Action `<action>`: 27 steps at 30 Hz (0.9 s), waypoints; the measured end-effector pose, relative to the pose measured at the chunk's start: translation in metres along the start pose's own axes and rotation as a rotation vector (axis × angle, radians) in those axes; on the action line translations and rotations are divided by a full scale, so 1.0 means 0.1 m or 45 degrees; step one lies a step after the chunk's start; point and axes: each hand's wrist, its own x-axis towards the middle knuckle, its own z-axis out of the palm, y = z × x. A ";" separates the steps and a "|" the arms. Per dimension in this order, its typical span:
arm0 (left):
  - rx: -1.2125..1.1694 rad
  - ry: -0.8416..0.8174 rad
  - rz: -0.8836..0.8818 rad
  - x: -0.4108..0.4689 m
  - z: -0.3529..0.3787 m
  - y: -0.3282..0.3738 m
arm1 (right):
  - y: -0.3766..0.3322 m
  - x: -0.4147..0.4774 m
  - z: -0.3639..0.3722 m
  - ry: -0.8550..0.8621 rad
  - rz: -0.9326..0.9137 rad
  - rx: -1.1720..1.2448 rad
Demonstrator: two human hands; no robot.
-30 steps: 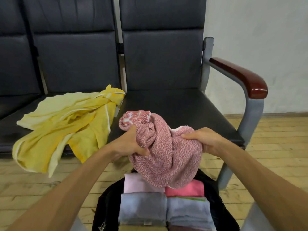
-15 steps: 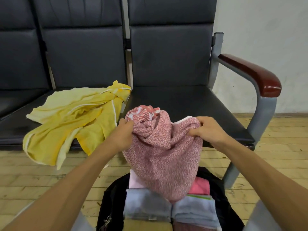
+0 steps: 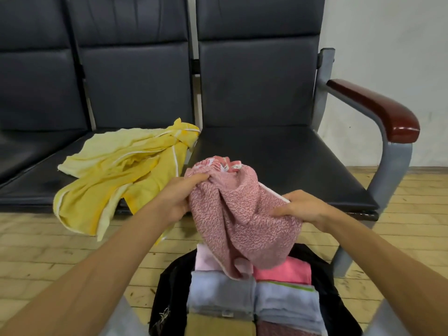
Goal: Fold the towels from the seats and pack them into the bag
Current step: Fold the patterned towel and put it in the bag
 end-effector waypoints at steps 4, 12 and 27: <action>-0.336 -0.154 -0.113 -0.15 0.02 0.00 | -0.10 0.04 0.09 -0.008 -0.018 0.083; 0.009 -0.247 0.247 -0.27 -0.12 -0.14 | -0.16 -0.08 0.20 -0.045 -0.020 0.280; 0.811 0.149 0.734 -0.21 -0.19 -0.22 | -0.08 -0.44 0.14 0.095 -0.057 0.576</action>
